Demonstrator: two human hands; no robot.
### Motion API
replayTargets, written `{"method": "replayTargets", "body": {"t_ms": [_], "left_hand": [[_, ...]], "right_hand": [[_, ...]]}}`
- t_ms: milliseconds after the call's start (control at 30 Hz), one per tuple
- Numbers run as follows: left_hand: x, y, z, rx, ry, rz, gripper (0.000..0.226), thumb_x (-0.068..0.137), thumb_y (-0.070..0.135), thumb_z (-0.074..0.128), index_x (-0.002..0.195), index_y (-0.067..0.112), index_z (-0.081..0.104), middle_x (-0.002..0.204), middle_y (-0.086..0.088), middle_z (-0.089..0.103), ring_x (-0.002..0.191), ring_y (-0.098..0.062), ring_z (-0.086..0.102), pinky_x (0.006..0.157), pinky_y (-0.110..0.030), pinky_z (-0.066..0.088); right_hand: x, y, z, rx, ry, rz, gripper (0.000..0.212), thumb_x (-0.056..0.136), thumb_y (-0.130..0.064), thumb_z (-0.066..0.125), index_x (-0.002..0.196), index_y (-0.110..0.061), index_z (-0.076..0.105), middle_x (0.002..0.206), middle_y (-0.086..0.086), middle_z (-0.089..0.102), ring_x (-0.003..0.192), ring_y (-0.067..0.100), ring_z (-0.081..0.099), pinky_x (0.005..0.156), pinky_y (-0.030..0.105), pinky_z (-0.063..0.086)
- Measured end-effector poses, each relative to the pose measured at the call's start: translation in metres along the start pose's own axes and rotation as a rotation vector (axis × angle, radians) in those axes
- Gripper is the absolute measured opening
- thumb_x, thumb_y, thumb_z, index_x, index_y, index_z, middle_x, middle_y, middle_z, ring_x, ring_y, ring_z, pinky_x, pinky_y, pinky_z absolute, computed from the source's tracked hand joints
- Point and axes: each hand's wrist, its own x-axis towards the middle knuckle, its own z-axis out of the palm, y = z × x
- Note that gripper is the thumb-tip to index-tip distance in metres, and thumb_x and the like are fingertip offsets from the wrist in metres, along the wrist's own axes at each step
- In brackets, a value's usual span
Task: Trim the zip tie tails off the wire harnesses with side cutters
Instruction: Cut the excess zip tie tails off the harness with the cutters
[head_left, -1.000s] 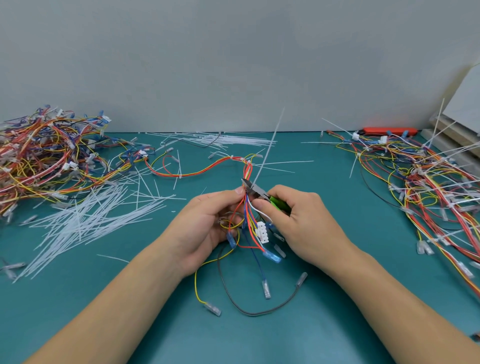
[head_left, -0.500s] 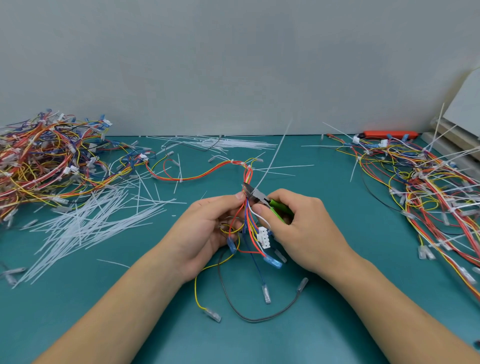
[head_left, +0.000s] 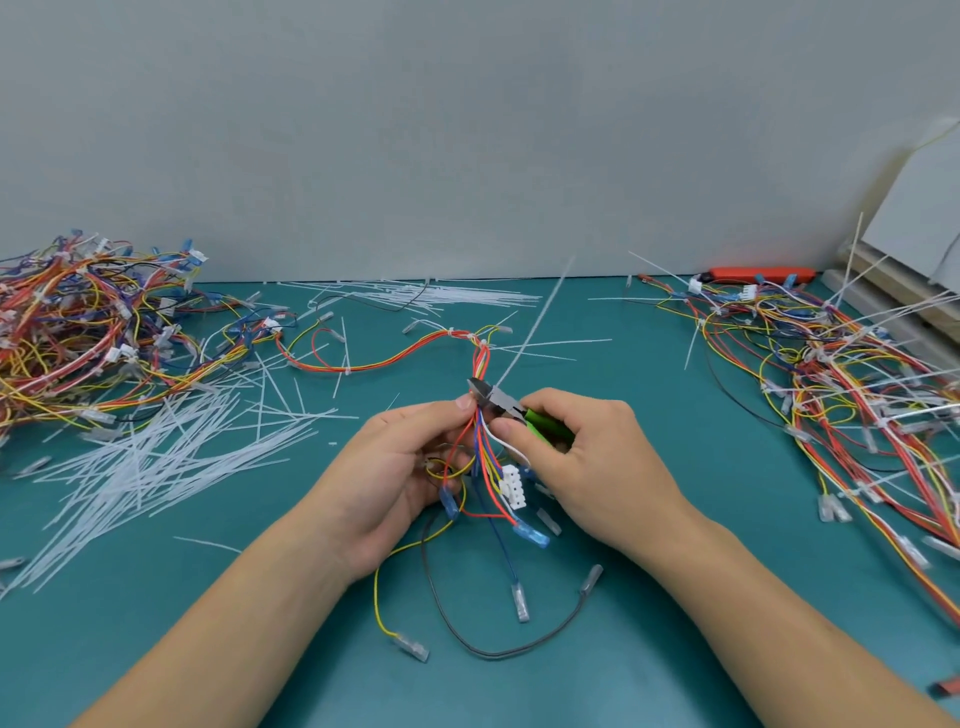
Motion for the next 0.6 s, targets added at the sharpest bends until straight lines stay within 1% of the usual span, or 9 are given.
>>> {"method": "replayTargets", "body": {"t_ms": [67,133,200,233,300,367,433,500,600], "left_hand": [[0.0002,-0.0005,-0.0008,0.004,-0.007,-0.001,0.025,0.087,0.032,0.073,0.095,0.008,0.074,0.076,-0.002,0.063,0.061,-0.012,0.052,0.053,-0.023,0.041],[0.0013,-0.0015,-0.0019,0.019,-0.010,-0.001,0.025,0.086,0.033,0.075,0.094,0.009,0.075,0.077,-0.003,0.063,0.062,-0.012,0.052,0.054,-0.023,0.041],[0.0010,-0.0023,-0.0024,0.025,-0.016,0.000,0.024,0.087,0.033,0.073,0.093,0.010,0.075,0.076,-0.003,0.062,0.062,-0.012,0.052,0.055,-0.024,0.041],[0.0009,-0.0022,-0.0022,0.025,-0.019,0.000,0.024,0.087,0.034,0.072,0.093,0.010,0.076,0.076,-0.003,0.063,0.062,-0.012,0.052,0.055,-0.024,0.041],[0.0005,-0.0015,-0.0009,0.032,-0.018,0.000,0.025,0.085,0.035,0.073,0.091,0.011,0.077,0.077,-0.003,0.065,0.063,-0.013,0.053,0.059,-0.026,0.040],[-0.0009,-0.0012,0.0005,0.029,-0.002,-0.008,0.026,0.083,0.035,0.073,0.091,0.011,0.078,0.078,-0.005,0.066,0.065,-0.014,0.052,0.059,-0.027,0.039],[-0.0013,-0.0002,0.0015,0.027,0.008,-0.009,0.031,0.083,0.035,0.073,0.097,0.008,0.078,0.076,-0.004,0.066,0.063,-0.014,0.051,0.055,-0.023,0.040],[-0.0012,0.0000,0.0026,0.023,0.016,-0.010,0.031,0.083,0.034,0.072,0.098,0.008,0.078,0.074,-0.002,0.063,0.062,-0.013,0.050,0.053,-0.022,0.041],[-0.0004,0.0009,0.0026,0.025,0.014,-0.017,0.030,0.082,0.035,0.075,0.097,0.009,0.078,0.073,-0.001,0.061,0.061,-0.012,0.050,0.052,-0.022,0.040]], "right_hand": [[0.0000,0.0005,0.0006,-0.005,0.025,-0.005,0.041,0.086,-0.070,0.060,0.083,-0.030,0.069,0.061,-0.013,0.056,0.057,0.009,0.047,0.055,0.028,0.036],[0.0002,0.0013,0.0002,-0.012,0.041,0.001,0.038,0.085,-0.071,0.061,0.086,-0.034,0.070,0.066,-0.015,0.060,0.060,0.008,0.052,0.056,0.026,0.038],[0.0000,0.0007,-0.0003,-0.027,0.044,0.024,0.041,0.082,-0.075,0.061,0.090,-0.036,0.070,0.073,-0.016,0.065,0.067,0.008,0.058,0.060,0.030,0.047],[-0.0003,0.0002,-0.0009,-0.030,0.045,0.036,0.043,0.080,-0.076,0.061,0.092,-0.036,0.069,0.078,-0.017,0.067,0.072,0.008,0.061,0.065,0.033,0.052],[-0.0002,-0.0017,-0.0026,-0.040,0.034,0.058,0.046,0.076,-0.078,0.060,0.096,-0.036,0.065,0.086,-0.019,0.070,0.082,0.006,0.065,0.074,0.036,0.056],[-0.0018,-0.0038,-0.0034,-0.060,-0.015,0.072,0.045,0.074,-0.073,0.061,0.099,-0.036,0.061,0.091,-0.018,0.071,0.089,0.005,0.066,0.080,0.038,0.056],[-0.0024,-0.0046,-0.0034,-0.078,-0.064,0.081,0.038,0.076,-0.063,0.062,0.102,-0.036,0.057,0.095,-0.015,0.070,0.093,0.008,0.065,0.083,0.040,0.055],[-0.0031,-0.0048,-0.0044,-0.093,-0.065,0.098,0.031,0.075,-0.055,0.060,0.100,-0.037,0.054,0.097,-0.015,0.067,0.097,0.008,0.062,0.085,0.040,0.055],[-0.0025,-0.0042,-0.0077,-0.107,-0.028,0.122,0.035,0.067,-0.058,0.053,0.095,-0.038,0.053,0.097,-0.017,0.064,0.098,0.005,0.059,0.084,0.037,0.053]]}}
